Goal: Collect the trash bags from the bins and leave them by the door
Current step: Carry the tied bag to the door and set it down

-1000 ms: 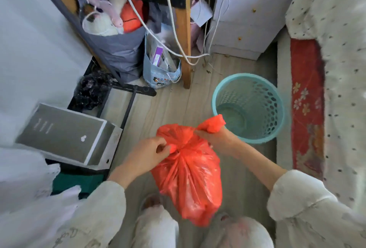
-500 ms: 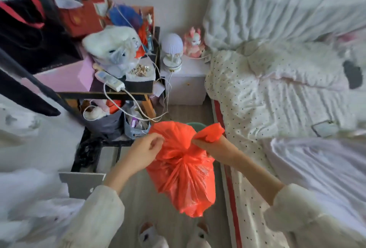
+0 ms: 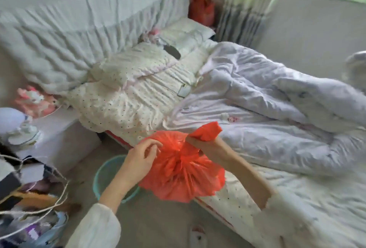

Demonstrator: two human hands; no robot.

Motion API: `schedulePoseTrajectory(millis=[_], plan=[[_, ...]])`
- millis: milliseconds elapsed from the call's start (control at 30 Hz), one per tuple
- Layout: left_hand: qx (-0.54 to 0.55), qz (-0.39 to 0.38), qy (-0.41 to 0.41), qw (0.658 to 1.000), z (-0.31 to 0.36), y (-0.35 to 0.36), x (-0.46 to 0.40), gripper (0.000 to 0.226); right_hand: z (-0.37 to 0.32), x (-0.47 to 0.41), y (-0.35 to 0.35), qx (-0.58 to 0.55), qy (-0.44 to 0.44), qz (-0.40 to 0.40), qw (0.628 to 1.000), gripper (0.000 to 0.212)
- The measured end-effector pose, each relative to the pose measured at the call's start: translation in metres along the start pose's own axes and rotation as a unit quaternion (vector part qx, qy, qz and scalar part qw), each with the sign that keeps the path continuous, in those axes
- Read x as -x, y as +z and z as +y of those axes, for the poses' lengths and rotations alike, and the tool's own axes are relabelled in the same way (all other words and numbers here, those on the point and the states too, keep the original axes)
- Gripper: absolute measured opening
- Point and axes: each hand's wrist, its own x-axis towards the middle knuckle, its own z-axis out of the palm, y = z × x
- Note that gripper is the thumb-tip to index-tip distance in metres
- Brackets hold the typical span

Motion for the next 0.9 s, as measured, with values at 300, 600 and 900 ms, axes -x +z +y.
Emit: schedulePoseTrajectory(millis=[300, 600, 900], plan=[[-0.025, -0.261, 0.169, 0.95, 0.14, 0.189, 0.001, 0.028, 0.08, 0.17, -0.16, -0.069, 0.08, 0.265, 0.958, 0.028], [-0.037, -0.442, 0.284, 0.85, 0.284, 0.44, 0.096, 0.023, 0.201, 0.392, -0.305, -0.013, 0.184, 0.495, 0.849, 0.019], [-0.066, -0.597, 0.353, 0.717, 0.363, 0.64, 0.228, 0.036, 0.285, 0.594, -0.372, -0.098, 0.26, 0.669, 0.69, 0.012]])
